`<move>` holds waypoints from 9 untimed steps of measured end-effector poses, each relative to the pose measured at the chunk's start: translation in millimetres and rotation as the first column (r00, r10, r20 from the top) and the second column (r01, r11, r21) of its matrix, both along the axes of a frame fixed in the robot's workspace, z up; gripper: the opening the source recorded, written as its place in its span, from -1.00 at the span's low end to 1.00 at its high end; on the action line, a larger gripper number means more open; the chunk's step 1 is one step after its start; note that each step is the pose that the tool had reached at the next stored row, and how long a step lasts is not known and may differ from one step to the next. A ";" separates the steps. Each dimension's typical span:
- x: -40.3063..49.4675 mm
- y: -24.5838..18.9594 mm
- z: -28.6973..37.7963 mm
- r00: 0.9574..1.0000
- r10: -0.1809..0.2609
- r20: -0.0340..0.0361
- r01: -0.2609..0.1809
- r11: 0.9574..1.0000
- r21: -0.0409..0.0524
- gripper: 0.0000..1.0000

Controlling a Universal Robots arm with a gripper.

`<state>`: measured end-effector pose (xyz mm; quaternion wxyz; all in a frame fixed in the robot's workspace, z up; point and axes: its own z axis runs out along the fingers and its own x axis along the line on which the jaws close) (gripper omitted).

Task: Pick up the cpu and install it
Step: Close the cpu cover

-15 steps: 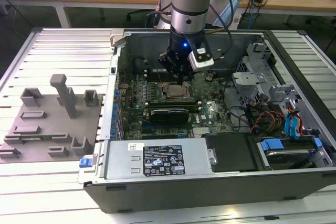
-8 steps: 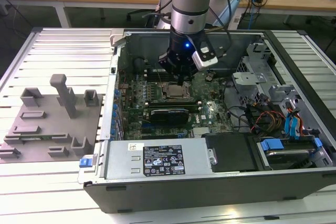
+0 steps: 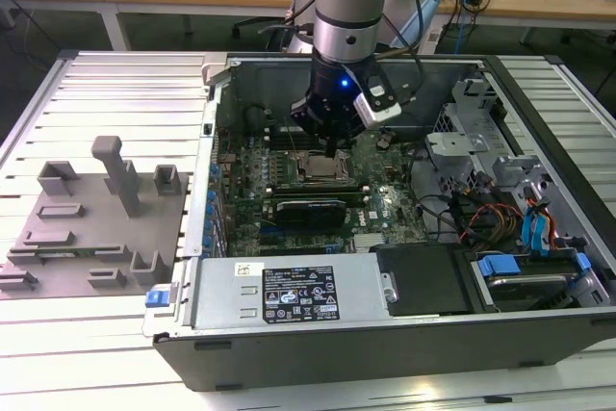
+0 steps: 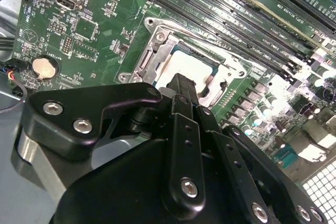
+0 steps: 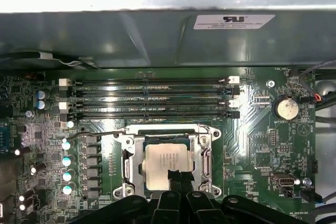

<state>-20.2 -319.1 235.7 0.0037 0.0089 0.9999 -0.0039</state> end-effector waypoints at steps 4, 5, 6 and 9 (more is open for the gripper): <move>-3.9 -0.1 -1.0 1.000 0.000 0.001 0.000 1.000 0.000 -0.79; -5.2 0.0 -1.2 1.000 0.000 0.001 0.000 1.000 0.000 -0.79; -6.7 0.0 -1.4 1.000 0.000 0.002 0.000 1.000 0.000 -0.79; -13.0 0.0 -2.4 1.000 0.000 0.005 0.000 1.000 0.000 -0.79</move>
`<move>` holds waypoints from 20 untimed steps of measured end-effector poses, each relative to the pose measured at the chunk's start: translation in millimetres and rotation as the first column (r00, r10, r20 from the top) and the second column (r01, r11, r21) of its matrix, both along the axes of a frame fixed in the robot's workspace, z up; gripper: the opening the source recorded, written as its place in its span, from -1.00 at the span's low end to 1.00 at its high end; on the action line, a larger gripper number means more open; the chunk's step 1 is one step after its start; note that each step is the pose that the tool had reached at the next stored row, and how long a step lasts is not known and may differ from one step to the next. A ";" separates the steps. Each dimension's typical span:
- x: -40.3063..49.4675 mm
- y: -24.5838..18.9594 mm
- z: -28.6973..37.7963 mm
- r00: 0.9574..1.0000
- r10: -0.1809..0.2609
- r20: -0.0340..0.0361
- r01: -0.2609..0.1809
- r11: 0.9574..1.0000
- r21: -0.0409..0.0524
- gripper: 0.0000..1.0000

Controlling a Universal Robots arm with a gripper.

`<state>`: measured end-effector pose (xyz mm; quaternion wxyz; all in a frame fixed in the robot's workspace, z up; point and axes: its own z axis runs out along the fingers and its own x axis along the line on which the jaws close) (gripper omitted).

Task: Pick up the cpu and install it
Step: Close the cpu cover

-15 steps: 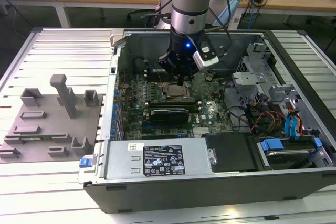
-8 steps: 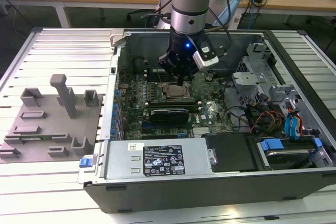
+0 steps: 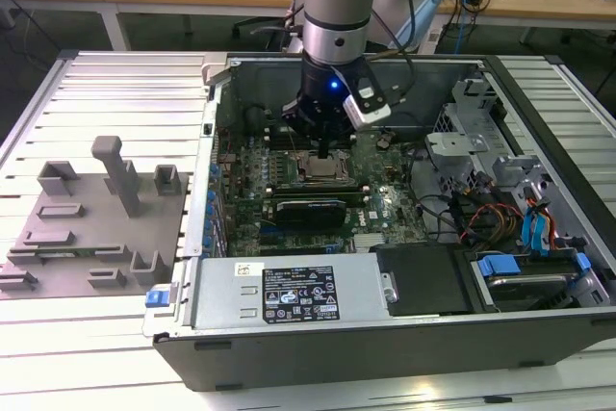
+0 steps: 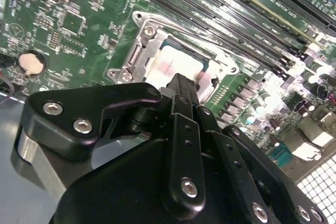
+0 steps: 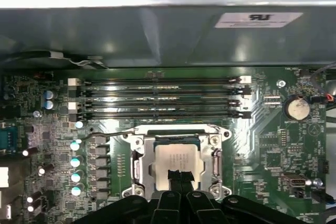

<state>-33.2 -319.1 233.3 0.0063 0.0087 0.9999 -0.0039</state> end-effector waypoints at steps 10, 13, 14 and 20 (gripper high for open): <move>-13.5 -2.0 -7.7 1.000 0.001 0.010 -0.001 1.000 0.000 -0.79; -18.5 -2.1 -10.7 1.000 0.006 0.017 -0.006 1.000 0.001 -0.79; -20.5 -2.1 -12.6 1.000 0.012 0.021 -0.012 1.000 0.002 -0.79; -30.8 -2.1 -22.5 0.999 0.038 0.032 -0.038 0.999 0.002 -0.79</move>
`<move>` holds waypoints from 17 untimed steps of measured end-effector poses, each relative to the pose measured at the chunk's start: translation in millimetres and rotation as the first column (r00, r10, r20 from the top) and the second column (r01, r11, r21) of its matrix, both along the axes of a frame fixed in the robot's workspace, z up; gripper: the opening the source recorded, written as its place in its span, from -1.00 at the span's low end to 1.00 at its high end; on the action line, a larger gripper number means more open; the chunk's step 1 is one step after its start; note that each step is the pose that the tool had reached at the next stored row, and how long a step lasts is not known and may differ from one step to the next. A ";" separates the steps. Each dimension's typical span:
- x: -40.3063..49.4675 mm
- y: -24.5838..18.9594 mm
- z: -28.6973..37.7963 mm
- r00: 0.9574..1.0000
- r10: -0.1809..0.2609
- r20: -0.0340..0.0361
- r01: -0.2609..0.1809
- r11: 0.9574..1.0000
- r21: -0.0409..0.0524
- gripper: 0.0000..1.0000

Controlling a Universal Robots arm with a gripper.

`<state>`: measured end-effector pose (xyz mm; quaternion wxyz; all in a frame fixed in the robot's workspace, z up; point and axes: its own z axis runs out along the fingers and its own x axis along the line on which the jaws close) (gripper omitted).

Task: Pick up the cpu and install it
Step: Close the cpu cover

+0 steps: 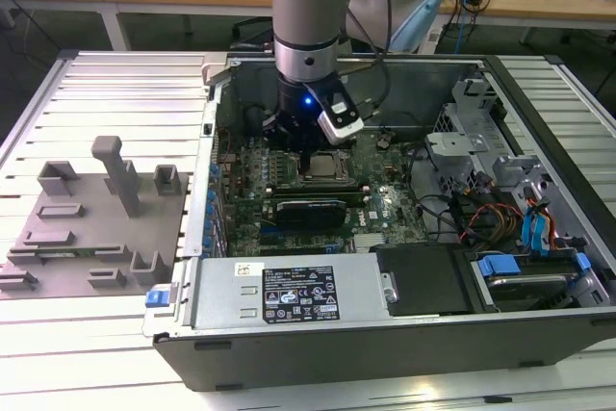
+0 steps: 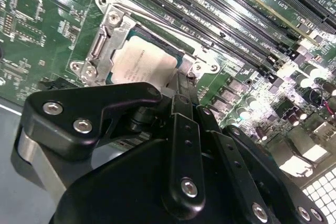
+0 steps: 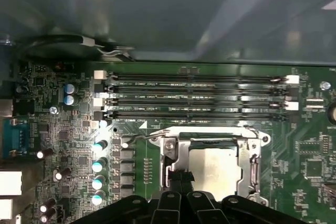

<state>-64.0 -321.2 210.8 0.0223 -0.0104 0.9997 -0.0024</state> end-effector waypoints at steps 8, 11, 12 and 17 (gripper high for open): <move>-3.9 -0.1 -4.6 1.000 0.013 0.001 -0.013 1.000 0.000 -0.79; -3.8 0.0 -5.1 1.000 0.014 0.002 -0.014 1.000 0.000 -0.79; -3.8 0.1 -5.6 1.000 0.013 0.002 -0.013 1.000 0.000 -0.79; -3.9 0.0 -7.6 1.000 0.014 0.001 -0.014 1.000 0.000 -0.79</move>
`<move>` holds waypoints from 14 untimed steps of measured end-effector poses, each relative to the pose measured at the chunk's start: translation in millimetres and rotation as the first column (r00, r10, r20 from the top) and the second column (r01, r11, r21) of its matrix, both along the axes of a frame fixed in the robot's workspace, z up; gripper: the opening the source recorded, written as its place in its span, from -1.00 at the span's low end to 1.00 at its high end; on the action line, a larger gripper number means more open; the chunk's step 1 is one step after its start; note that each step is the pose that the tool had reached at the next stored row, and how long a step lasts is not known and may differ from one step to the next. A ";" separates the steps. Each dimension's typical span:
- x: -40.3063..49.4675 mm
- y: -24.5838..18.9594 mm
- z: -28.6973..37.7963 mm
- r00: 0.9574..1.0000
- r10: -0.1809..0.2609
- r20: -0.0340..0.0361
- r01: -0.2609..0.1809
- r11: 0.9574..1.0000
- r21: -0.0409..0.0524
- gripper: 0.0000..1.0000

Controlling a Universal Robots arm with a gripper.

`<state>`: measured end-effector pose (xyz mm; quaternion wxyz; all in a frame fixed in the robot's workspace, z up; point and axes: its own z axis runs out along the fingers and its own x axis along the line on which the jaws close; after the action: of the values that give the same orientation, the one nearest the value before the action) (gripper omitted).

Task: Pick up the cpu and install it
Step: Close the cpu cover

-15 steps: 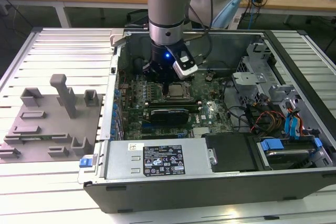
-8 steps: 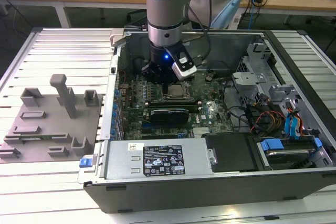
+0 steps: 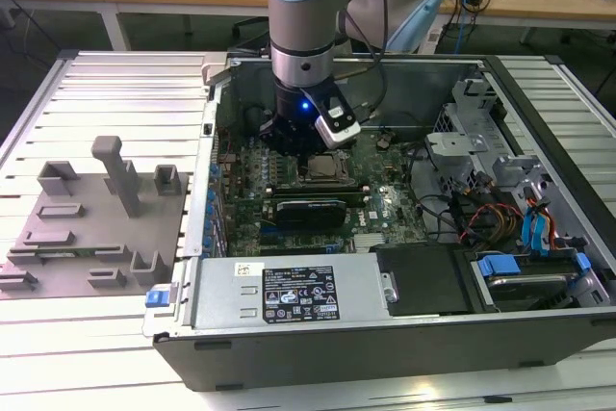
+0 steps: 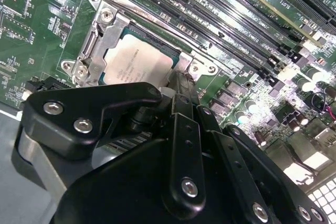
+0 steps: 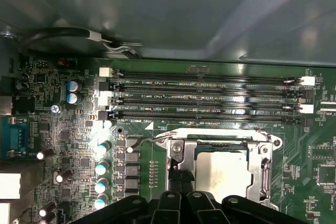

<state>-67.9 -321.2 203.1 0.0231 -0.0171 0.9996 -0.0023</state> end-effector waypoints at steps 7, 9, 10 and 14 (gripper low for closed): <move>0.0 0.0 -0.2 1.000 0.000 0.000 0.000 1.000 0.000 -0.79; 0.1 0.2 1.4 1.000 0.000 0.001 0.000 1.000 0.001 -0.79; 0.0 0.1 2.5 1.000 0.000 0.000 0.000 1.000 0.000 -0.79; 0.0 0.0 10.1 1.000 0.000 0.000 0.000 1.000 0.000 -0.79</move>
<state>-67.9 -321.2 213.2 0.0231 -0.0171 0.9996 -0.0023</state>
